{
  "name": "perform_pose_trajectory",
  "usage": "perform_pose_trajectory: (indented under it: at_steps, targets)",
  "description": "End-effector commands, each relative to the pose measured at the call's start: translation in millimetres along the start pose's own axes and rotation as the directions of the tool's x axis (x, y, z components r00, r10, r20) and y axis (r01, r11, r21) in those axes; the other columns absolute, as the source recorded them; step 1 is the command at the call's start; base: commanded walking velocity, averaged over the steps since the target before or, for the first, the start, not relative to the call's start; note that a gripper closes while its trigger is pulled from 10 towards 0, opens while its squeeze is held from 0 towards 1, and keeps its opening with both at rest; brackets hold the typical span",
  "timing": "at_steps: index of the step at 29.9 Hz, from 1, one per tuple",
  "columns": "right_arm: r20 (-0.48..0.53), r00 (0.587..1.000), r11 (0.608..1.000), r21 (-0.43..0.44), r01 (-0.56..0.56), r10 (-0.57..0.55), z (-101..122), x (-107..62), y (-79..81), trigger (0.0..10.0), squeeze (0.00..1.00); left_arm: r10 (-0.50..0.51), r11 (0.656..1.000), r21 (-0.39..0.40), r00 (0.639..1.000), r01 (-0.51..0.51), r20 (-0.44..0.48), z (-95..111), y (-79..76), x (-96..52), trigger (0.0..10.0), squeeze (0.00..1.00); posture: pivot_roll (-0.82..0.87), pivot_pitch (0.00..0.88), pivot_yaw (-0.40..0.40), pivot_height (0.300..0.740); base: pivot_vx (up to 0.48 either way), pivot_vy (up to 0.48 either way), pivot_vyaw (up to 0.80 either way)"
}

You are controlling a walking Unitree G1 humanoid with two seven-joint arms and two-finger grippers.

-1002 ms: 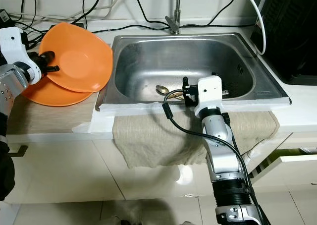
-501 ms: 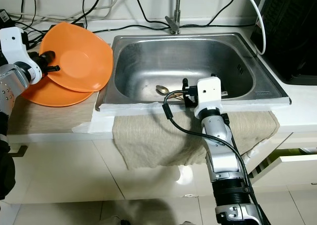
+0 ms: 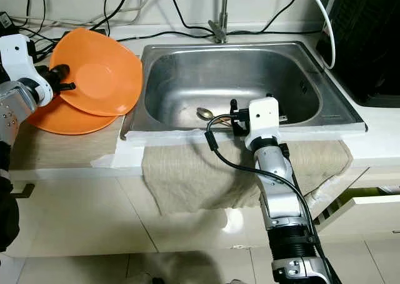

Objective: Kitchen organization

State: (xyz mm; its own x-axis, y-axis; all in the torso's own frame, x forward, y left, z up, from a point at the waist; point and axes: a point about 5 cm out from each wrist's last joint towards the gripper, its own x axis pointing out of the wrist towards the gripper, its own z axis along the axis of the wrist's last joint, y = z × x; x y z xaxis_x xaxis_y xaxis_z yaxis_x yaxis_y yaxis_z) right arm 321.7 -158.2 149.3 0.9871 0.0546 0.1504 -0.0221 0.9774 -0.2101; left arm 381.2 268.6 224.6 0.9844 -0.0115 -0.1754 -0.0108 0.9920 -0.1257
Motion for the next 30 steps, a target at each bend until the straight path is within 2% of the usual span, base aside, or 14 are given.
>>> perform_pose_trajectory:
  at_steps: [1,30]
  targets:
    - [0.019,1.000,1.000,0.006,0.004,-0.004,4.7,0.2,-2.8,10.0,0.00,0.030,0.999,0.031,0.998,-0.028,-0.049,-9.1,3.7,-0.6,0.0,0.00,-0.02,0.000,0.051,0.740,0.000,0.000,0.00]
    - [0.022,1.000,1.000,0.006,0.004,-0.005,5.8,-2.5,-3.0,10.0,0.00,0.029,0.999,0.031,0.998,-0.027,-0.049,-8.7,4.1,-2.9,0.0,0.00,-0.02,0.000,0.049,0.740,0.000,0.000,0.00]
